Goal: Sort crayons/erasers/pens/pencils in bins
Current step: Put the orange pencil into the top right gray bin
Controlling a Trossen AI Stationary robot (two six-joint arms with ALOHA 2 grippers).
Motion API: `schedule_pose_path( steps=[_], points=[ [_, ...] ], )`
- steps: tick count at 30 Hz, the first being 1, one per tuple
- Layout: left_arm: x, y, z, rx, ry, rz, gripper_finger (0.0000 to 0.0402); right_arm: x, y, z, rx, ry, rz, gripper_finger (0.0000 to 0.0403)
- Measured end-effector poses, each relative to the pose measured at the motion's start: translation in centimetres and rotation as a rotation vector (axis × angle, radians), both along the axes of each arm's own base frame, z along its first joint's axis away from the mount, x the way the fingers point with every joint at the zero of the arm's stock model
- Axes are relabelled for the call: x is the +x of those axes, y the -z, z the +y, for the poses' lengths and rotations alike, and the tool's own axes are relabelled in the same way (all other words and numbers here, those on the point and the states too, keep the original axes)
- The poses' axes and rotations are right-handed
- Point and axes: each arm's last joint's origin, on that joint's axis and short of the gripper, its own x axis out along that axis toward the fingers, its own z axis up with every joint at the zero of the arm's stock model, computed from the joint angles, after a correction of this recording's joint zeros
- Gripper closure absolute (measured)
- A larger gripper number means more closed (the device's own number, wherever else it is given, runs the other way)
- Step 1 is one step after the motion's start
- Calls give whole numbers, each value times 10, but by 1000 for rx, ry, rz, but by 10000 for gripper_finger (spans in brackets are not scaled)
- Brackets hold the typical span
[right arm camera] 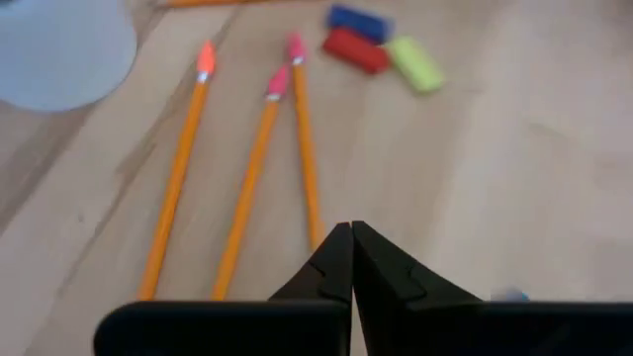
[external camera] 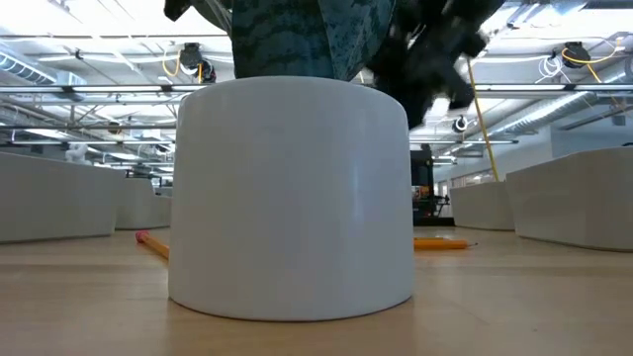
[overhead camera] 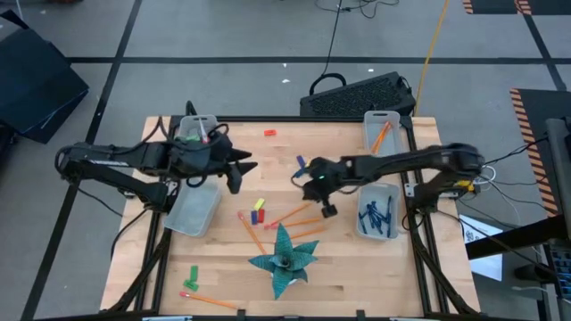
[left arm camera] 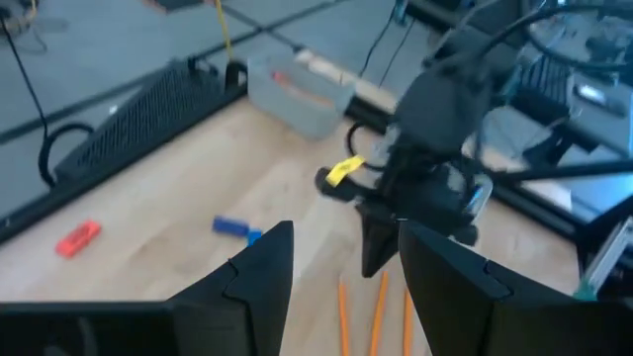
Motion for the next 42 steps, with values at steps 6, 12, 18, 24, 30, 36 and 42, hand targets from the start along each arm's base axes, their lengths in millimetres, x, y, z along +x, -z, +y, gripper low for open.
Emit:
schedule_pose_path(
  steps=[6,12,18,24,30,36,42],
  points=[
    [4,-11,10,54,-18,-99,215,-51,-70,-9,-64,360,-99,402],
    [5,-13,21,82,-28,-113,215,-90,-101,-11,-66,454,-175,402],
    [5,-16,31,159,-45,-108,215,-77,-74,-1,7,331,-194,375],
    [4,-14,33,181,-37,-85,215,-31,-35,3,170,250,-136,299],
    [4,-9,26,159,70,-30,215,12,-5,10,193,151,-44,243],
    [-4,-3,16,87,117,32,215,25,34,13,160,78,58,223],
    [-8,3,9,48,133,97,215,36,54,15,178,20,26,237]
  ],
)
